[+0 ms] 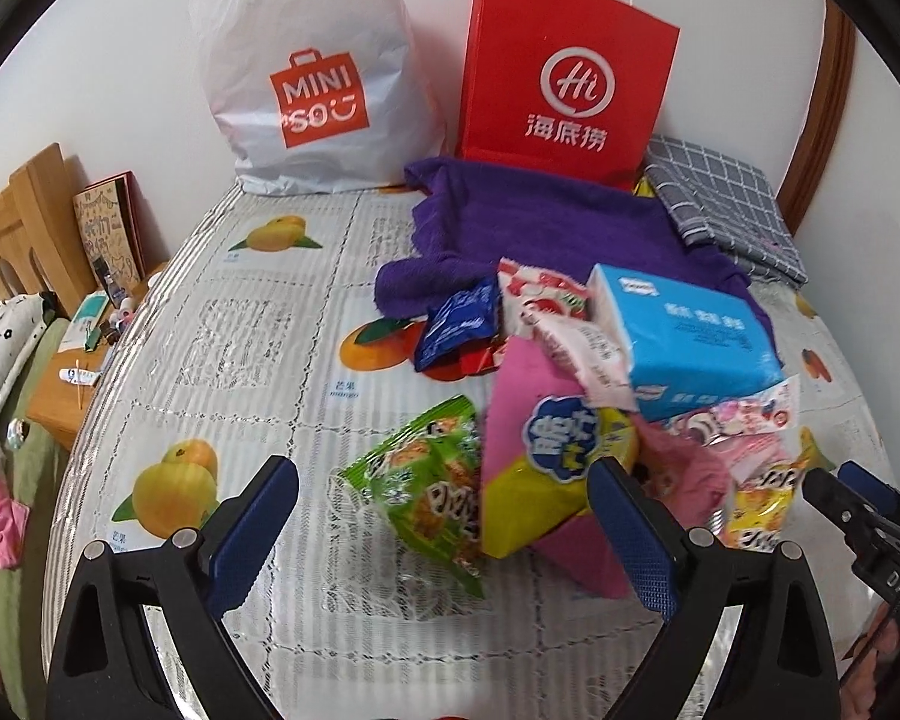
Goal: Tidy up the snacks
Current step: 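Grasp the green triangular snack bag with the left gripper while the right grasps the yellow triangular bag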
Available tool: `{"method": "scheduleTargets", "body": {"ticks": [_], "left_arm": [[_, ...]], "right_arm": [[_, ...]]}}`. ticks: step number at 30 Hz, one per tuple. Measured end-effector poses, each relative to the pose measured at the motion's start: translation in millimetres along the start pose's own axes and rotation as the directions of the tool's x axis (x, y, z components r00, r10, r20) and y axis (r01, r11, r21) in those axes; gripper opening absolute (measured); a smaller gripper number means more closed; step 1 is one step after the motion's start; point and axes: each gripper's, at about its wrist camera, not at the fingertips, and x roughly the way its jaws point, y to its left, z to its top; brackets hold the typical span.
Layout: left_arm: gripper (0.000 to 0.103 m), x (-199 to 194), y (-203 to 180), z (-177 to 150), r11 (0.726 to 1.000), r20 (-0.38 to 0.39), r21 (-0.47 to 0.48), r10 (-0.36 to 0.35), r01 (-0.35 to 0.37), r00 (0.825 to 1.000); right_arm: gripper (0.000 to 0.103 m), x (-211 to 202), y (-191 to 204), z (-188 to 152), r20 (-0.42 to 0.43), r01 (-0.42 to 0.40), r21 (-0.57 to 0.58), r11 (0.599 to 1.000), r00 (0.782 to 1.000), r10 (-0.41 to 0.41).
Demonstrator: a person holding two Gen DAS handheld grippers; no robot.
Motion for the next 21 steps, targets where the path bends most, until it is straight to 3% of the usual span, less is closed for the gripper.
{"method": "scheduleTargets", "body": {"ticks": [7,11,16,21], "left_arm": [[0.097,4.5,6.1,1.5,1.000,0.007,-0.010,0.003,-0.003,1.000],[0.097,9.7,9.5,2.7,1.000,0.005,-0.022,0.008,-0.008,1.000],[0.097,16.7,7.5,0.1,1.000,-0.009,-0.006,-0.001,0.001,1.000],[0.097,20.7,2.5,-1.2,1.000,-0.013,0.002,-0.022,0.022,1.000]], "right_arm": [[0.069,26.5,6.3,-2.5,-0.040,-0.016,0.007,1.000,0.999,0.017],[0.067,38.0,10.3,-5.8,-0.074,0.001,-0.055,0.998,0.997,-0.005],[0.067,30.0,-7.6,-8.5,-0.080,0.000,-0.108,0.994,0.997,-0.009],[0.068,14.9,-28.3,-8.6,-0.070,0.065,-0.112,0.992,0.995,-0.073]]}}
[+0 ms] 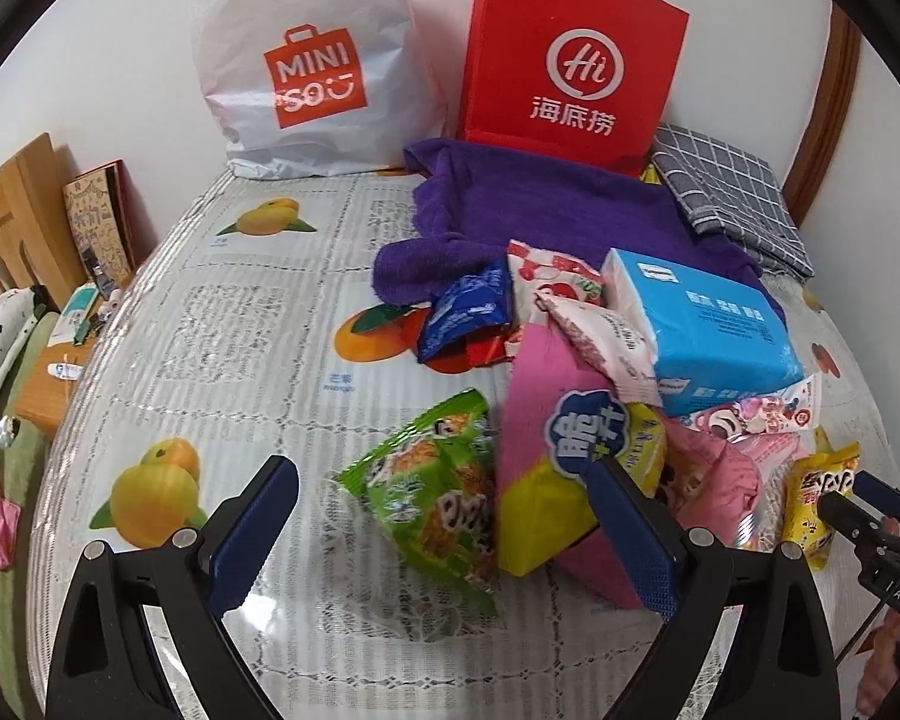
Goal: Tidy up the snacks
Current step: 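Grasp the green triangular snack bag with the left gripper while the right grasps the yellow triangular bag, then lift both held triangular bags up toward the purple towel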
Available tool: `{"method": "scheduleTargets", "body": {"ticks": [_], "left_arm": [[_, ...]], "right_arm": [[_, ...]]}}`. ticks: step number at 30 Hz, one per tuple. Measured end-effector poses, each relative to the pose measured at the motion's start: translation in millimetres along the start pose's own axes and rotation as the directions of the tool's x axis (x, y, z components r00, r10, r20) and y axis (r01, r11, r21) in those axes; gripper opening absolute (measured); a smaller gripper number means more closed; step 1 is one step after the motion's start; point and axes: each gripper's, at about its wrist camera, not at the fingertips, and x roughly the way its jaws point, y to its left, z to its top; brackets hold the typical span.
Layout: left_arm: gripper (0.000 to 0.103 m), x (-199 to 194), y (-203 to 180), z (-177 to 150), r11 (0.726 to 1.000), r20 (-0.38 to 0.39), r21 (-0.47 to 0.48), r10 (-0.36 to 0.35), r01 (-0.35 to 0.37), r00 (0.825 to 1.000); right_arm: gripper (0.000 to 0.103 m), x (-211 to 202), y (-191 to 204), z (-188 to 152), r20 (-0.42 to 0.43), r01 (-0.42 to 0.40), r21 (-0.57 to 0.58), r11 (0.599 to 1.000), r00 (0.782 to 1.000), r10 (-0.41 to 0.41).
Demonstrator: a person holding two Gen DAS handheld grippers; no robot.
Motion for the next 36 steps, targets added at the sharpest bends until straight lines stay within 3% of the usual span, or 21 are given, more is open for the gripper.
{"method": "scheduleTargets", "body": {"ticks": [4,9,11,19,22,31,35,36], "left_arm": [[0.097,1.9,-4.8,1.1,1.000,-0.002,0.009,-0.008,0.008,1.000],[0.097,0.6,1.3,-0.7,1.000,-0.004,0.013,-0.001,0.001,1.000],[0.097,0.3,6.6,-2.6,1.000,-0.009,0.013,0.002,-0.002,1.000],[0.092,-1.5,27.5,-3.7,1.000,-0.010,-0.001,0.029,-0.029,1.000],[0.085,5.2,28.2,-1.9,0.999,-0.027,0.013,0.050,-0.050,0.998],[0.082,28.1,12.9,-1.4,0.999,-0.059,0.035,-0.008,0.010,0.998],[0.076,44.6,11.3,-8.1,0.998,-0.086,0.053,0.028,-0.024,0.996],[0.074,44.5,8.6,-10.4,0.995,-0.057,0.079,0.061,-0.057,0.996]], "right_arm": [[0.068,0.5,0.9,0.0,-0.004,-0.083,0.004,0.997,0.997,0.083],[0.067,23.3,14.6,-4.9,-0.056,-0.092,-0.020,0.996,0.994,0.091],[0.055,35.8,17.1,-8.8,-0.086,-0.074,-0.028,0.997,0.994,0.071],[0.051,34.6,10.4,-13.0,-0.012,-0.081,-0.033,0.996,0.997,0.081],[0.051,35.9,8.8,-12.9,0.005,-0.074,-0.030,0.997,0.997,0.074],[0.053,39.9,9.5,-13.5,0.064,-0.054,-0.048,0.997,0.996,0.057],[0.054,40.4,9.7,-13.9,0.078,-0.049,-0.051,0.997,0.996,0.053],[0.054,40.4,10.0,-14.0,0.081,-0.048,-0.051,0.998,0.995,0.052]]}}
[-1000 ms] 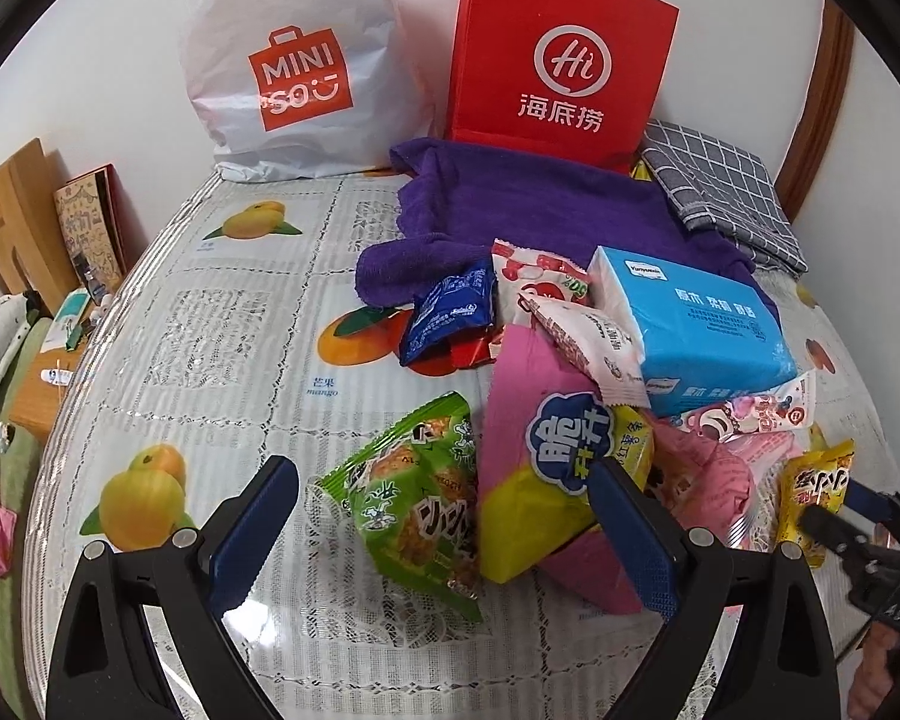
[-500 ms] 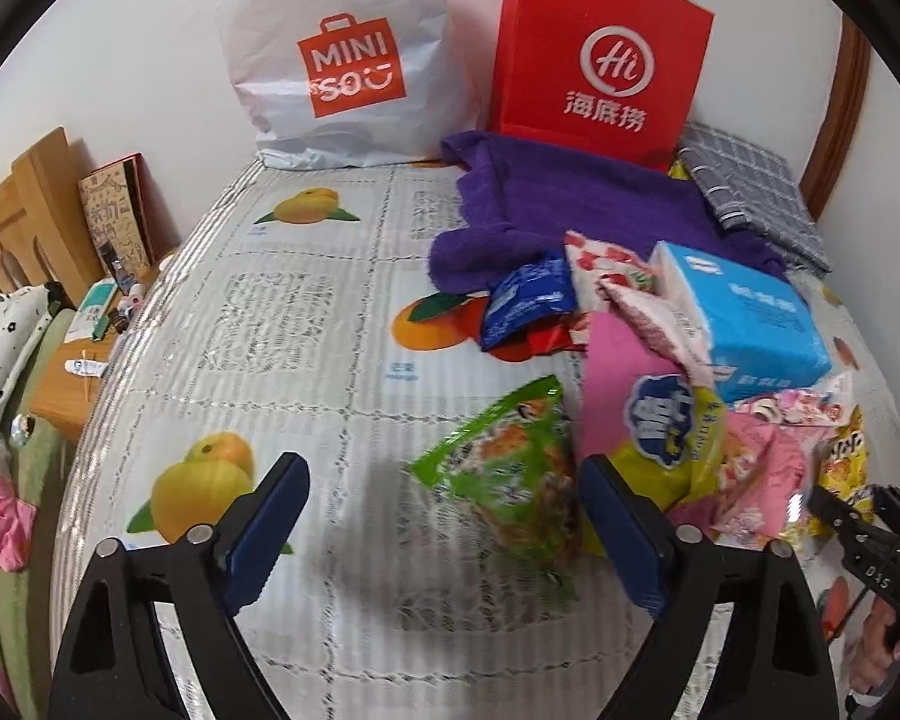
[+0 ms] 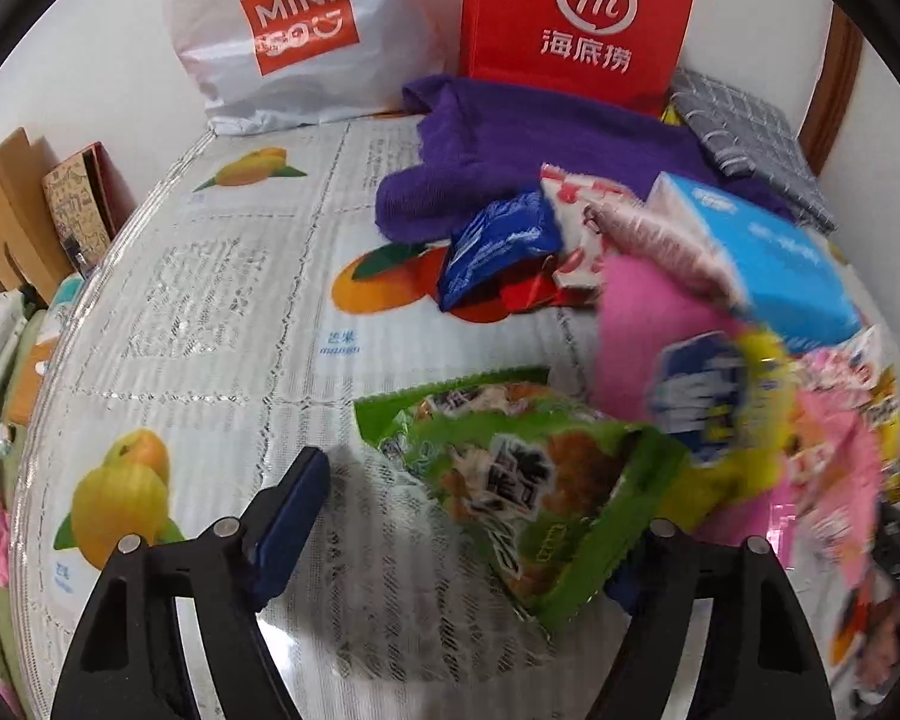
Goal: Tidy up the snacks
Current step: 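Lift both held triangular bags up toward the purple towel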
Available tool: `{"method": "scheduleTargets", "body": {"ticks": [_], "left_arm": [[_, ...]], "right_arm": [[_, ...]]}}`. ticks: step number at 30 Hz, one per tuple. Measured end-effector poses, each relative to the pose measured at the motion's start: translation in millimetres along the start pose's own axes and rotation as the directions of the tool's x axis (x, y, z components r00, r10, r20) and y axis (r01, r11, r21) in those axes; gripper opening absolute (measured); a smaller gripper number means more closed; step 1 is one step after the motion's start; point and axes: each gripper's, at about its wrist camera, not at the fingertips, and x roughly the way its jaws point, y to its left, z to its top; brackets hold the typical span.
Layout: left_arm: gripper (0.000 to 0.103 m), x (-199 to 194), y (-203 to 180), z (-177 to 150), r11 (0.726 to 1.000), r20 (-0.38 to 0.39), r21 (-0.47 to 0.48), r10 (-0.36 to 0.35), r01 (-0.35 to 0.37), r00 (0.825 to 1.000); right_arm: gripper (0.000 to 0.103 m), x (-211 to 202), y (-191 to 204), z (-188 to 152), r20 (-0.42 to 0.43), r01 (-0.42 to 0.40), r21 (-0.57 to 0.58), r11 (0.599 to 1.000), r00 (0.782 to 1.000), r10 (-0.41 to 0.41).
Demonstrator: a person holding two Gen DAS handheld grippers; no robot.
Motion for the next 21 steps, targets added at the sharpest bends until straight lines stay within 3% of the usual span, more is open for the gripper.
{"method": "scheduleTargets", "body": {"ticks": [1,3,10,16,18,21], "left_arm": [[0.074,0.4,-2.0,-1.4,1.000,0.012,0.015,0.015,-0.015,1.000],[0.062,-1.2,-0.3,-2.8,1.000,0.042,-0.008,0.010,-0.010,0.999],[0.061,-0.5,3.9,-2.0,1.000,0.053,-0.028,0.011,-0.009,0.999],[0.061,-0.2,2.3,-2.0,1.000,0.051,-0.029,0.009,-0.007,0.999],[0.061,0.2,2.4,-1.9,0.999,0.051,-0.031,0.008,-0.006,0.999],[0.061,0.1,2.7,-2.0,0.999,0.051,-0.032,0.005,-0.004,0.999]], "right_arm": [[0.054,-0.2,0.0,-0.2,0.002,0.001,0.000,1.000,1.000,-0.001],[0.054,-0.3,0.8,-0.5,0.006,0.005,-0.004,1.000,1.000,-0.005],[0.054,-0.3,-0.9,-1.9,0.013,-0.005,0.006,1.000,1.000,0.005],[0.064,1.1,-2.4,-1.8,0.007,0.000,0.011,1.000,1.000,0.000],[0.076,3.3,-0.1,-0.5,-0.006,0.001,-0.008,1.000,1.000,-0.001],[0.079,4.4,1.3,-0.3,-0.012,0.012,-0.019,1.000,1.000,-0.013]]}}
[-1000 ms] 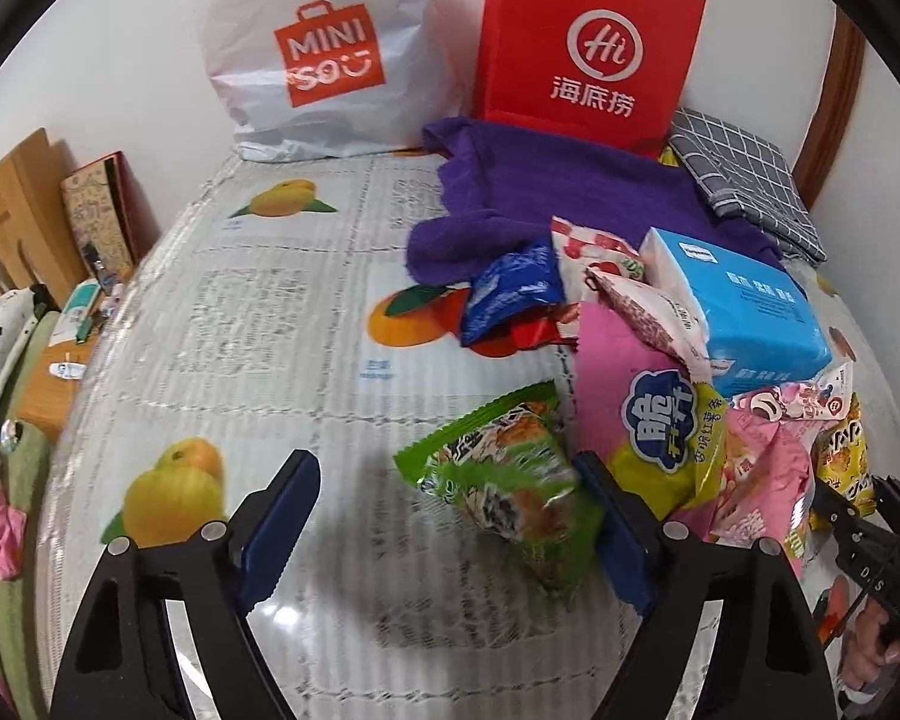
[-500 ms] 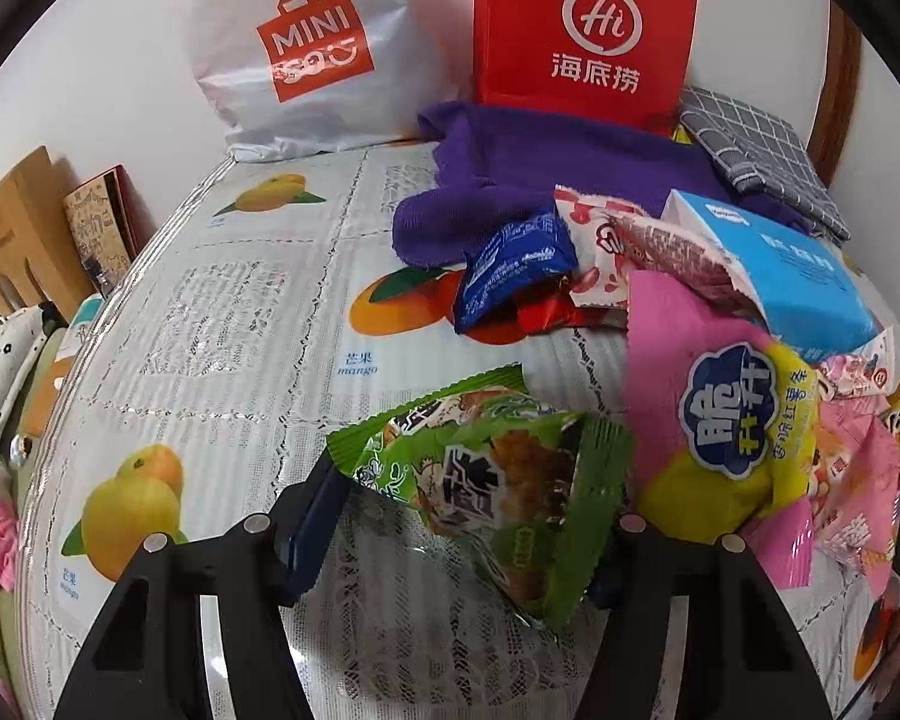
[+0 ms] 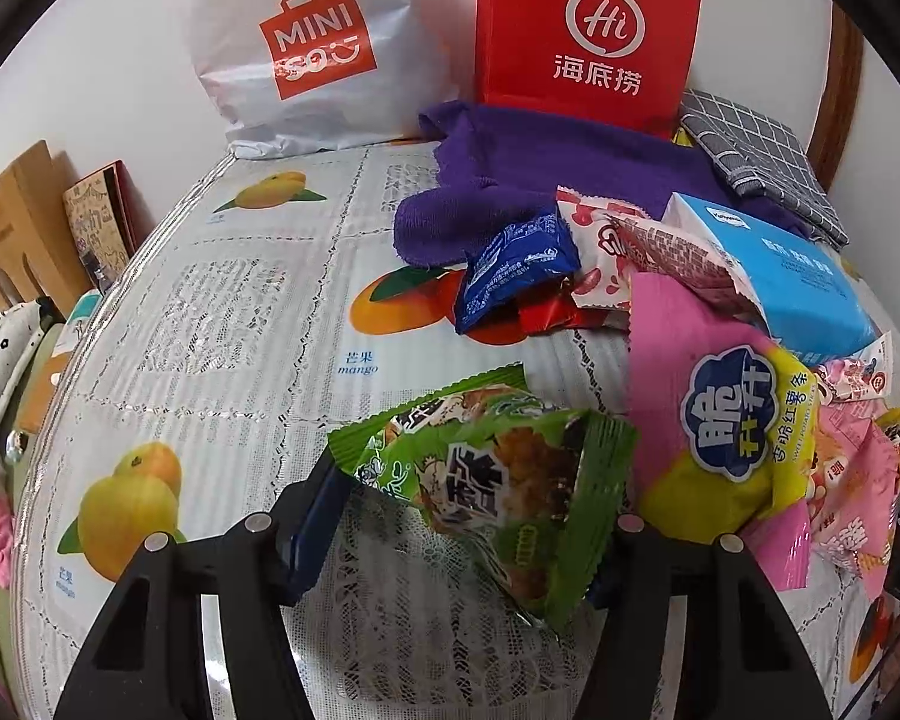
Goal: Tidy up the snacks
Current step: 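Lift both held triangular bags up toward the purple towel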
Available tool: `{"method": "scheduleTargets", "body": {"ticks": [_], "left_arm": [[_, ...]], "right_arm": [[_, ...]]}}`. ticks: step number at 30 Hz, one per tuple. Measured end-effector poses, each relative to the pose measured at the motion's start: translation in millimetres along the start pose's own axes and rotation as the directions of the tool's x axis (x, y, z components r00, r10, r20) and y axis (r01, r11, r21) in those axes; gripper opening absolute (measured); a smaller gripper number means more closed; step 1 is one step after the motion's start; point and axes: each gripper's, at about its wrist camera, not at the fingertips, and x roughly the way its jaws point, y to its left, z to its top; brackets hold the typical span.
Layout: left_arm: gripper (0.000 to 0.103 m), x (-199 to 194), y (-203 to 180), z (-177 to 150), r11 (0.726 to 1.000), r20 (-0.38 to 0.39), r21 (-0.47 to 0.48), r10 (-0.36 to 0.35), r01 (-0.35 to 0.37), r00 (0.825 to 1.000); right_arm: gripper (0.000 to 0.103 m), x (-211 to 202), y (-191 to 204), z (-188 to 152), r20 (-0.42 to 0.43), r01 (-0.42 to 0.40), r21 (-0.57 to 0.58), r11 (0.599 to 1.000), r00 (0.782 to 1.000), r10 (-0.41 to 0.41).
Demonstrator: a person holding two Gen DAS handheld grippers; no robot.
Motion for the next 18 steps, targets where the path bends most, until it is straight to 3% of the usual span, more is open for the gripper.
{"method": "scheduleTargets", "body": {"ticks": [11,18], "left_arm": [[0.062,0.4,1.9,-0.1,1.000,0.002,-0.022,-0.006,0.006,1.000],[0.062,-0.8,2.3,0.4,1.000,0.005,-0.021,-0.003,0.003,1.000]], "right_arm": [[0.079,0.3,-3.0,-1.4,0.010,-0.009,0.010,1.000,1.000,0.009],[0.059,-5.1,-3.6,-4.2,0.036,-0.018,0.017,1.000,0.999,0.018]]}}
